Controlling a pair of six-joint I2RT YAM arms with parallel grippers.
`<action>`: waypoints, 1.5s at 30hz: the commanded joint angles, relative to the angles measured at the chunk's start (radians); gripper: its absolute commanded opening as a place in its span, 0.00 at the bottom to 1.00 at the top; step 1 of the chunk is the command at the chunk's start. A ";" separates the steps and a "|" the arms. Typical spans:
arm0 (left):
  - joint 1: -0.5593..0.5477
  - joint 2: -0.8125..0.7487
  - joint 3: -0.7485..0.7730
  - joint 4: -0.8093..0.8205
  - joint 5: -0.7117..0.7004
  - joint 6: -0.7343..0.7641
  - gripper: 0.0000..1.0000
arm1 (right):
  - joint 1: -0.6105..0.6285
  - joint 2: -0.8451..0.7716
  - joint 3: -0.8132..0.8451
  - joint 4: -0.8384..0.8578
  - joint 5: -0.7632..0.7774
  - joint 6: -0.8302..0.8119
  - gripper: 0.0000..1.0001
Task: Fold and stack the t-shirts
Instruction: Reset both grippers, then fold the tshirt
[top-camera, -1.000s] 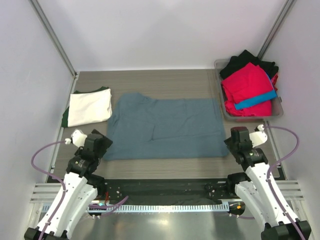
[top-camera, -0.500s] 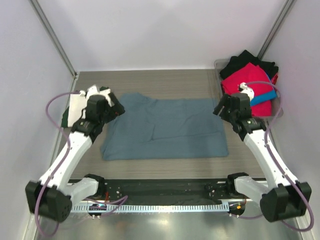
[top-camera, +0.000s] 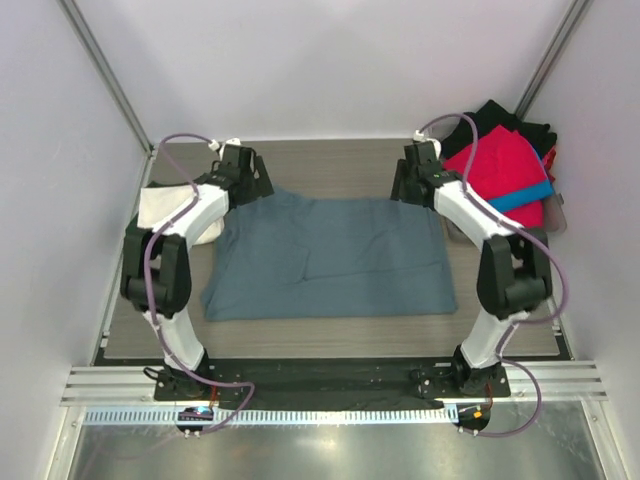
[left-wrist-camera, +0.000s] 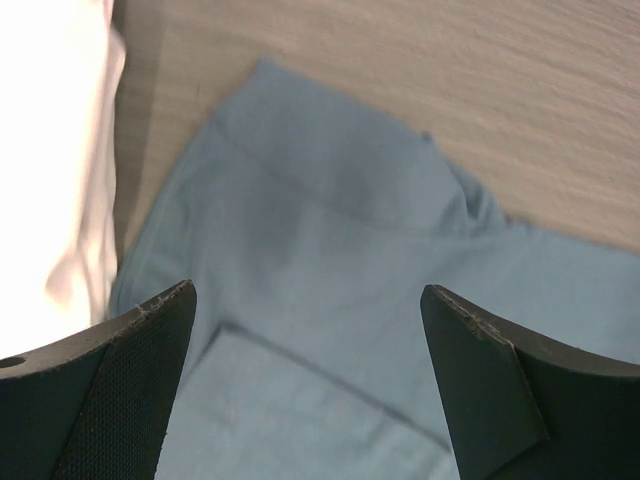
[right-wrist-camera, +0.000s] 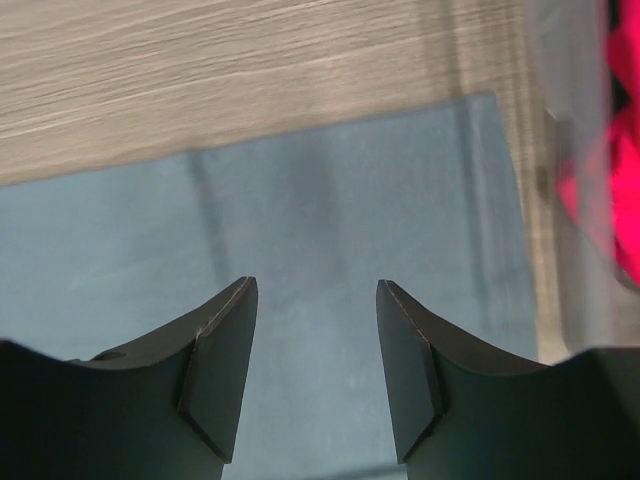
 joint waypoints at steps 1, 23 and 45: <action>0.005 0.081 0.126 0.021 -0.052 0.103 0.94 | 0.000 0.126 0.139 0.002 0.098 -0.047 0.56; 0.035 0.547 0.598 -0.221 -0.012 0.133 0.71 | -0.069 0.396 0.340 -0.047 0.132 -0.048 0.63; 0.100 0.437 0.458 -0.152 -0.089 0.082 0.00 | -0.076 0.598 0.597 -0.113 0.153 -0.062 0.60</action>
